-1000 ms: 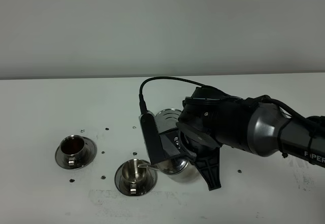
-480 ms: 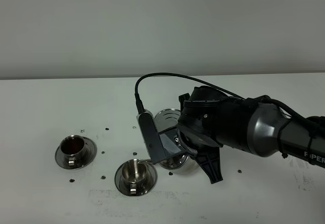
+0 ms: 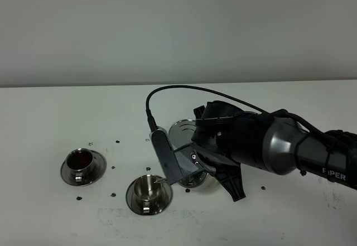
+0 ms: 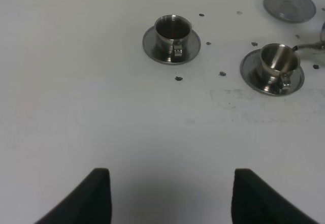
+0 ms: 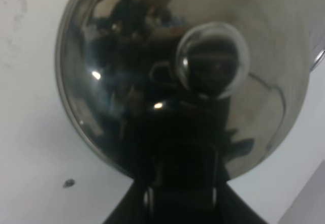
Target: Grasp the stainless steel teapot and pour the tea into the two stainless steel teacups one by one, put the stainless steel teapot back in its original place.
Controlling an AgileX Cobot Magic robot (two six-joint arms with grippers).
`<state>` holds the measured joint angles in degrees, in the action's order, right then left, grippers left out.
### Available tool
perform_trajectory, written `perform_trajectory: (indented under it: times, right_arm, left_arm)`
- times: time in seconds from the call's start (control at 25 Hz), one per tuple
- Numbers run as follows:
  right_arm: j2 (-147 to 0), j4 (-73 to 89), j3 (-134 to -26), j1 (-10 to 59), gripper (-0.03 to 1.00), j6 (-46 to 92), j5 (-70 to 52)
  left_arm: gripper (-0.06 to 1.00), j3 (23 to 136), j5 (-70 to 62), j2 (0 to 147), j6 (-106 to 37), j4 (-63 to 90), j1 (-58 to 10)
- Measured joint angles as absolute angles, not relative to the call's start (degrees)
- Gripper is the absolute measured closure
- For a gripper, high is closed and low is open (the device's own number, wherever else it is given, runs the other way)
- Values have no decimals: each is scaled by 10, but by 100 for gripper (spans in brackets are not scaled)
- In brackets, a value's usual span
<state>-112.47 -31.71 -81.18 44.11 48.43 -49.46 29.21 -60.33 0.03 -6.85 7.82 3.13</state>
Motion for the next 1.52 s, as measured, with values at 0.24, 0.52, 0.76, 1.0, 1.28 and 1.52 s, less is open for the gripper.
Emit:
perform_trajectory:
  times: [0.24,0.52,0.76,1.0,1.28,1.52]
  right_arm:
    - [-1125,-343,-812,455,77,484,-492]
    - [-1125,-370,-812,459,77,473,-492]
    - [-1125,-392,-812,464,77,470,-492]
    - [-1125,-403,-812,464,77,469,-492]
    - [-1125,-410,-812,471,77,469,-497]
    - [-1125,-420,-812,476,77,469,-497]
  left_arm:
    - [37,292,-603,0,-69,78,31]
    - [37,292,-603,0,-69,78,31]
    - [37,292,-603,0,-69,78,31]
    - [37,292,-603,0,-69,78,31]
    - [37,292,-603,0,-69,78,31]
    - [37,292,-603,0,-69,78,31]
